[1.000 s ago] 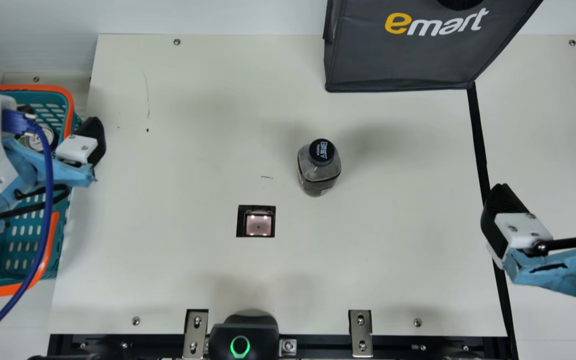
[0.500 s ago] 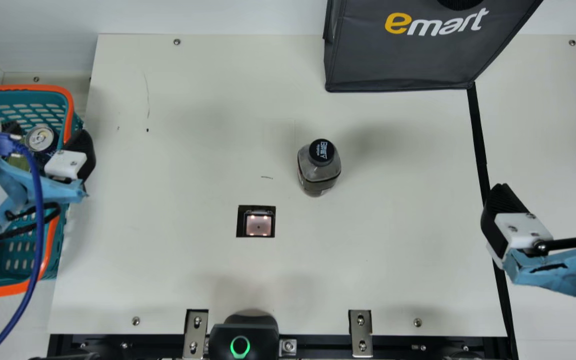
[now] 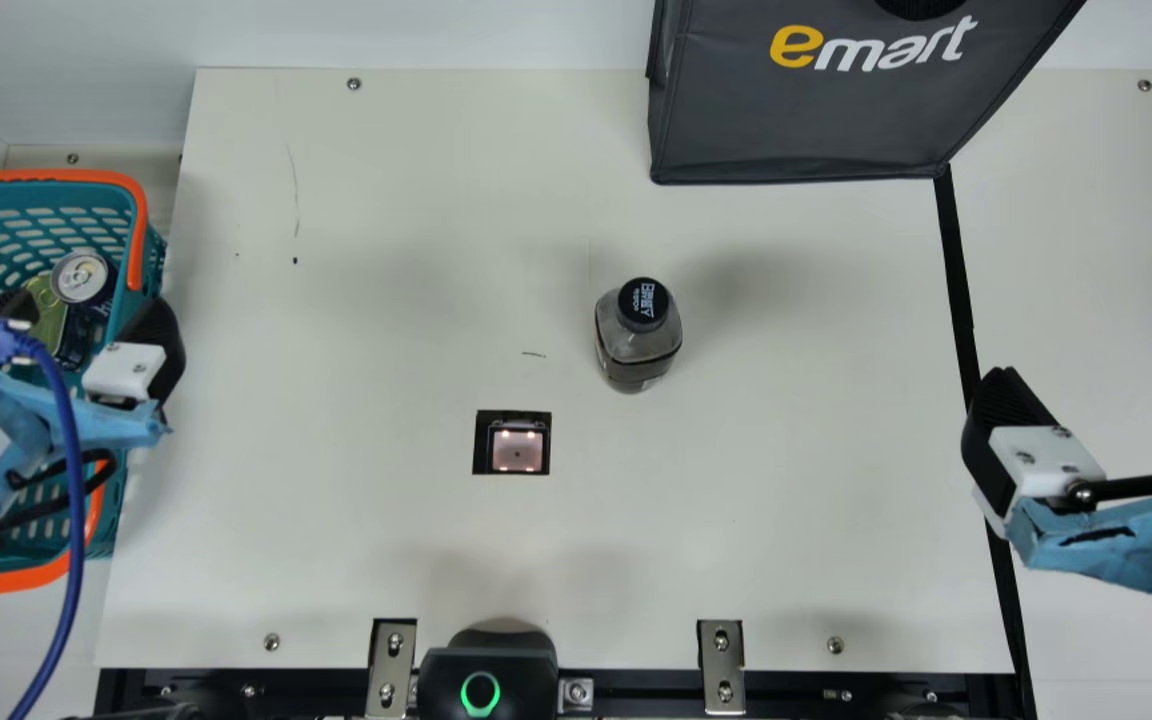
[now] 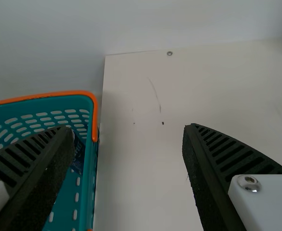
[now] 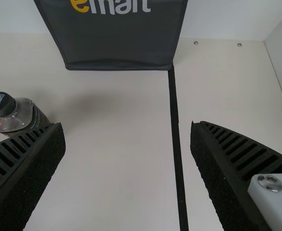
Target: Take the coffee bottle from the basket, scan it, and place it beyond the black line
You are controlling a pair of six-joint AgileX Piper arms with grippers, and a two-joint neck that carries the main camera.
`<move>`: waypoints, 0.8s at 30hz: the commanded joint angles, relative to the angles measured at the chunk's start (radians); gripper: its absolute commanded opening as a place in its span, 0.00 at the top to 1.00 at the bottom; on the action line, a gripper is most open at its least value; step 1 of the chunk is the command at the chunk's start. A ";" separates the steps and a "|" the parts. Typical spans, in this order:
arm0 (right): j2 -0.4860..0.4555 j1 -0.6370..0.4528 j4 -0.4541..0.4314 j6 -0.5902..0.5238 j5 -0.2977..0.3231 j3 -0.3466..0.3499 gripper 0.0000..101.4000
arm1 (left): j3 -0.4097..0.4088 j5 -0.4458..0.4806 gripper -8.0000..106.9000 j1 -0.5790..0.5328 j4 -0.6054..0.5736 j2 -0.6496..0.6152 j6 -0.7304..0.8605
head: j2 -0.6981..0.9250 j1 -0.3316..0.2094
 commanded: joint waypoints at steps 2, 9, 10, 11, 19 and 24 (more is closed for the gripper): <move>0.000 0.000 0.000 0.000 0.000 0.000 0.10 | 0.008 0.011 0.15 0.004 -0.001 -0.019 0.000 | 0.002 -0.027; 0.000 0.000 0.000 0.000 0.000 0.000 0.10 | 0.016 0.030 0.15 0.005 -0.009 -0.056 -0.001 | 0.002 -0.027; 0.000 0.000 0.000 0.000 0.000 0.000 0.10 | 0.016 0.032 0.15 0.006 -0.010 -0.060 -0.001 | 0.002 -0.027; 0.000 0.000 0.000 0.000 0.000 0.000 0.10 | 0.016 0.034 0.15 0.006 -0.010 -0.064 -0.002 | 0.002 -0.027; 0.000 0.000 0.000 0.000 0.000 0.000 0.10 | 0.012 0.049 0.15 0.012 -0.009 -0.089 -0.003 | 0.002 -0.027; 0.000 0.000 0.000 0.000 0.000 0.000 0.10 | 0.010 0.060 0.15 0.014 -0.008 -0.103 -0.002 | 0.002 -0.027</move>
